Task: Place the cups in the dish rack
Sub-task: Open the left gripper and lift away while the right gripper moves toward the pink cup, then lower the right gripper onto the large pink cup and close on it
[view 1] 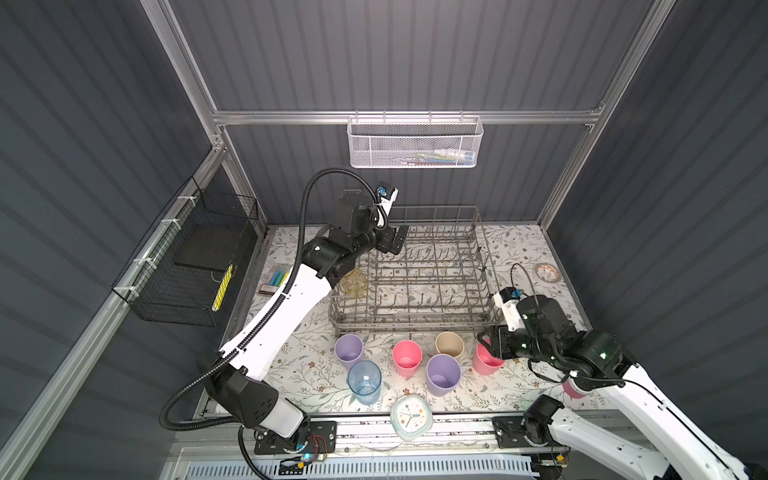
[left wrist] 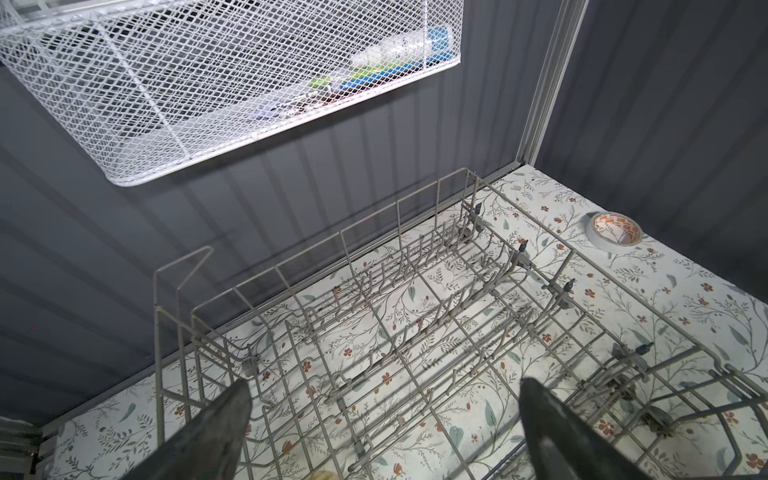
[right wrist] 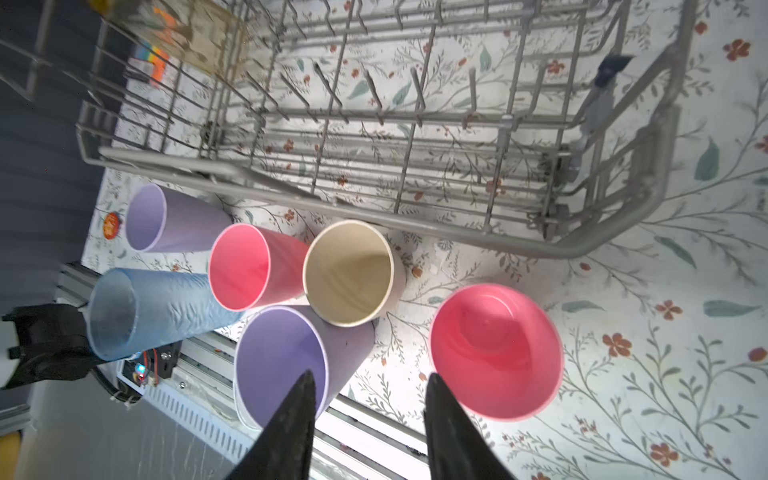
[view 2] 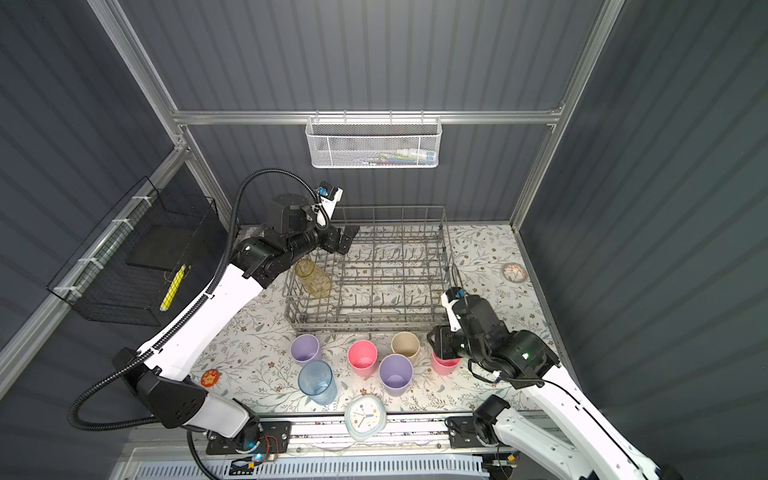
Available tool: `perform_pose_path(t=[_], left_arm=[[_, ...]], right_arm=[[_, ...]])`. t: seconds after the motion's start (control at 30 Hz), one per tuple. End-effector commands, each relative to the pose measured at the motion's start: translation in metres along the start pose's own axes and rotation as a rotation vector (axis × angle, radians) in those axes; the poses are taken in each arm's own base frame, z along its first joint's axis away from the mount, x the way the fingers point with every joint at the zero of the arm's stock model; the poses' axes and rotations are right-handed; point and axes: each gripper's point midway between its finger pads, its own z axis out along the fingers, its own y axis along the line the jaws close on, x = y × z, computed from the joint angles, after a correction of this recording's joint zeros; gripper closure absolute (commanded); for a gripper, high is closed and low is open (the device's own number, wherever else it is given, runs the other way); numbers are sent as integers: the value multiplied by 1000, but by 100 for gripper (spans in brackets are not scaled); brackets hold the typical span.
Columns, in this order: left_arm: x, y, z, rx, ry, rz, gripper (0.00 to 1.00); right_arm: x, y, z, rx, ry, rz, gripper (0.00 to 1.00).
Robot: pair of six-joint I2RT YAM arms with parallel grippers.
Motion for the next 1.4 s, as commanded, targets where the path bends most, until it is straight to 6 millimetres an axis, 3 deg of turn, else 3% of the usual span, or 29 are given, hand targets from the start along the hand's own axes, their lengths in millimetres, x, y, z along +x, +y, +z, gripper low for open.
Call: perform_pose_path(t=[0.0,0.13,0.63,0.83,1.37], left_arm=[[-9,-4,-3,24,-32,-9,0],[-7,-6,-2,36,-32,-27,0],[-4,-7,4,37,-14,-28,0],[-1,-8,9,39,-3,-27,0],[-1,-13,24,65,9,-30,0]], right_arm=[[18,-27,11,178,46,47,55],[33,-36,26,229,88,48,55],[53,-37,70,210,142,25,58],[59,-43,78,234,156,11,65],[60,-49,77,267,164,-6,93]])
